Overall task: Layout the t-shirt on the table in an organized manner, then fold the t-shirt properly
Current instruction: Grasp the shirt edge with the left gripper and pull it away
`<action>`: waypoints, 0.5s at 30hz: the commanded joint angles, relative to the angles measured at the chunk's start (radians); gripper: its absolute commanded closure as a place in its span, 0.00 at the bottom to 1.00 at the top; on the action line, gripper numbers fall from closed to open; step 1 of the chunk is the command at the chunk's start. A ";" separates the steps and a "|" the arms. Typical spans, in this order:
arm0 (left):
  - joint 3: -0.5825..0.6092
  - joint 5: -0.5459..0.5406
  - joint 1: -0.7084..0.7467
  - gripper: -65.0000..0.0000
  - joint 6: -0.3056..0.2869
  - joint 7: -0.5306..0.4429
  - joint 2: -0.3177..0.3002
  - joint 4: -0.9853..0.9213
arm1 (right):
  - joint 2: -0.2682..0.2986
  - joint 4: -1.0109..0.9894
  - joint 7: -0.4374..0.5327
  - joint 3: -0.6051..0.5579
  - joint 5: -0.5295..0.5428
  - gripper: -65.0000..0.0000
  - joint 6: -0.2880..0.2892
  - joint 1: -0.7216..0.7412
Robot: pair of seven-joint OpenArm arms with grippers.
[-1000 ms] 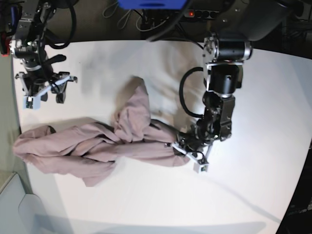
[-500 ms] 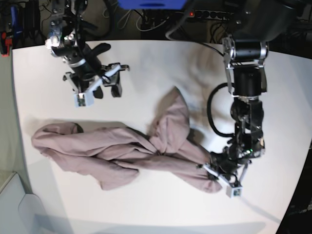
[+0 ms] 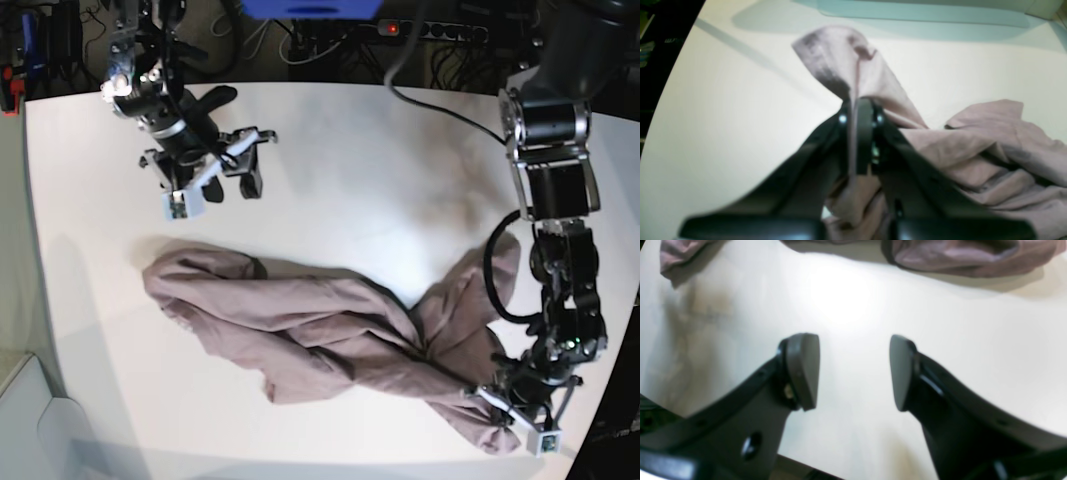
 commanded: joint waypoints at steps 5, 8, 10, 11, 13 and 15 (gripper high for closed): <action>0.000 0.002 -0.095 0.99 0.005 -0.031 -0.006 -0.050 | 0.001 0.016 0.022 0.000 0.008 0.48 -0.003 0.006; -0.001 0.002 -0.174 0.99 0.005 -0.046 -0.010 -0.165 | 0.001 0.016 0.022 0.000 0.006 0.48 -0.003 0.006; -0.017 0.002 -0.210 0.99 0.005 -0.083 -0.012 -0.236 | 0.001 0.016 0.022 0.002 0.006 0.48 -0.003 0.006; -0.020 0.003 -0.224 0.98 0.005 -0.100 -0.012 -0.271 | 0.001 0.016 0.022 0.002 0.006 0.48 -0.003 0.006; -0.014 0.003 -0.253 0.92 0.005 -0.131 -0.030 -0.340 | 0.001 0.016 0.022 0.002 0.006 0.48 -0.003 0.005; -0.015 0.003 -0.269 0.81 0.007 -0.166 -0.036 -0.386 | 0.001 0.016 0.022 0.002 0.006 0.48 -0.003 0.003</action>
